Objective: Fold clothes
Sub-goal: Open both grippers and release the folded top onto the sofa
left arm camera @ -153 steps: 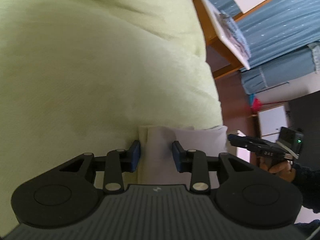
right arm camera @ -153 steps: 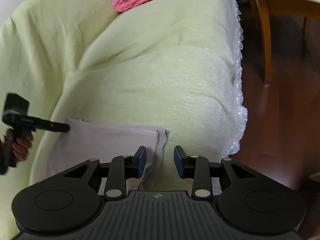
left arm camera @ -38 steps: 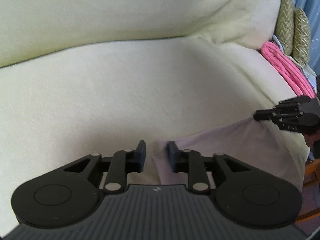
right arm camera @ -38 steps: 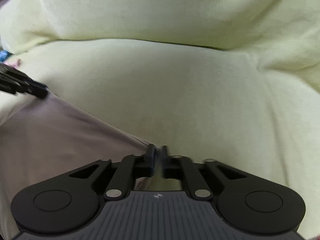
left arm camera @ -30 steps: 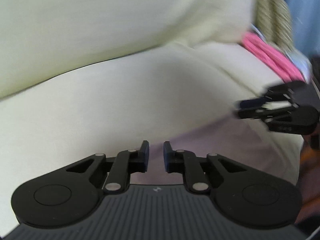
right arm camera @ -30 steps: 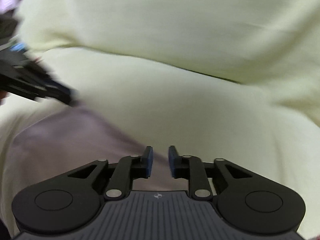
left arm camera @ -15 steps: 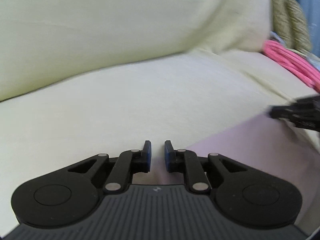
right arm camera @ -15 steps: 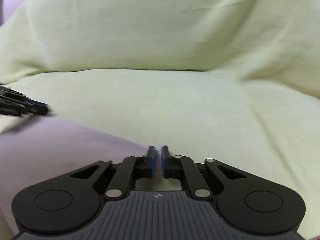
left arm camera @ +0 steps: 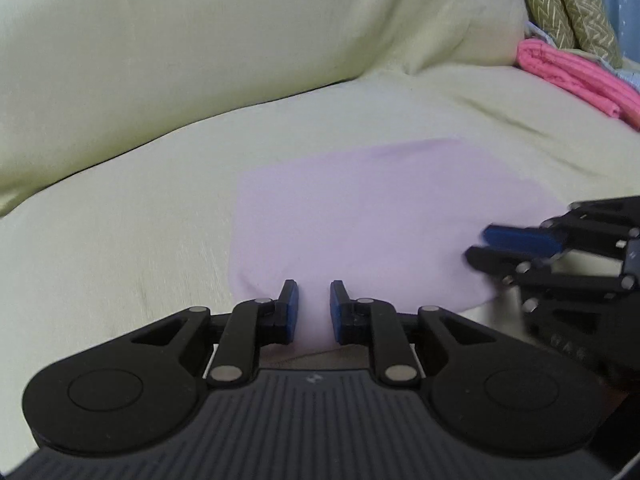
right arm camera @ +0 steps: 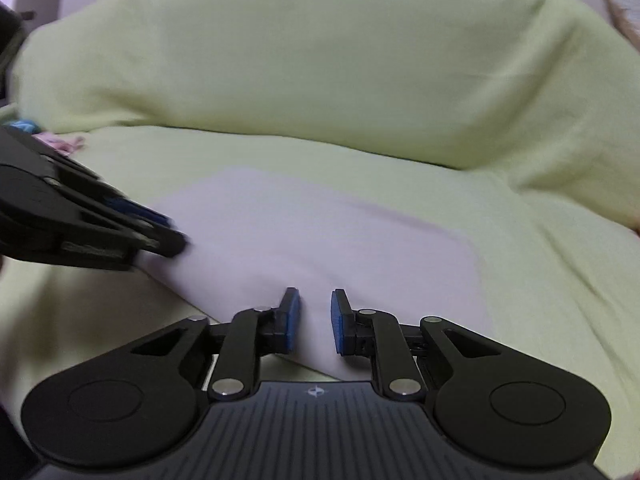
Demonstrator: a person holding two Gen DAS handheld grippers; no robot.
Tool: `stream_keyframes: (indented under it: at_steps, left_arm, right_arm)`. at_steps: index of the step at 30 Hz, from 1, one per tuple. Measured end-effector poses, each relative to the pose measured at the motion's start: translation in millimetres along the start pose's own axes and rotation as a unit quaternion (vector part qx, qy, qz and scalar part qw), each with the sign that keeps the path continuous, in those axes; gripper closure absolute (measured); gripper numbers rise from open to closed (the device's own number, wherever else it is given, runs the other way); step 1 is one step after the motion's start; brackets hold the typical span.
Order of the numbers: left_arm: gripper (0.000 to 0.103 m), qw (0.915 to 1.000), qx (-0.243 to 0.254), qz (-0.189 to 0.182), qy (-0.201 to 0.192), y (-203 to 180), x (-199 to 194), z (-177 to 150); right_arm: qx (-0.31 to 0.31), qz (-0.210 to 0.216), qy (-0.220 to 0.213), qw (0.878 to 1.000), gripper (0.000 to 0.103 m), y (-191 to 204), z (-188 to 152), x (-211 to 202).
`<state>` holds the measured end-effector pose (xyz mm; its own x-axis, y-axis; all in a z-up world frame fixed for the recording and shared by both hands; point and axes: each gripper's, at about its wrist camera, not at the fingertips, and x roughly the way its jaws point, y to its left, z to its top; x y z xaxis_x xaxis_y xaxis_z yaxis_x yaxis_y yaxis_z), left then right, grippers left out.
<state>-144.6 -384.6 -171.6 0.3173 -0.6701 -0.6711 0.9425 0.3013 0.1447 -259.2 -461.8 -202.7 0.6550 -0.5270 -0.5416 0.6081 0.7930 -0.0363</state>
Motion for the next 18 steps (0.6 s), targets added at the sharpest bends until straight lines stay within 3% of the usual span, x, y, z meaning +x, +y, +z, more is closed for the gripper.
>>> stream_keyframes:
  at_steps: [4, 8, 12, 14, 17, 18]
  left_arm:
    - [0.085, 0.9992, -0.034, -0.004, 0.023, 10, -10, 3]
    - [0.085, 0.9973, -0.068, 0.003, 0.028, 21, -23, 10]
    - [0.083, 0.9961, -0.072, 0.025, 0.044, 17, -18, 9]
    - [0.082, 0.9948, -0.078, 0.038, 0.052, 13, -11, 6]
    - [0.081, 0.9945, -0.073, 0.056, 0.05, 5, -16, 3]
    - [0.08, 0.9941, -0.073, 0.06, 0.054, 2, -16, 3]
  right_arm:
    - [0.081, -0.051, 0.047, 0.994, 0.081, -38, -10, -20]
    - [0.115, -0.075, 0.039, 0.99, 0.078, -59, -9, -35]
    - [0.087, -0.028, -0.008, 0.996, 0.073, -38, 3, -39]
    - [0.06, -0.005, -0.001, 0.998, 0.07, -24, 3, -31]
    - [0.063, -0.012, 0.045, 0.997, 0.07, -21, -8, -16]
    - [0.073, -0.015, 0.04, 0.996, 0.07, -27, -14, -19]
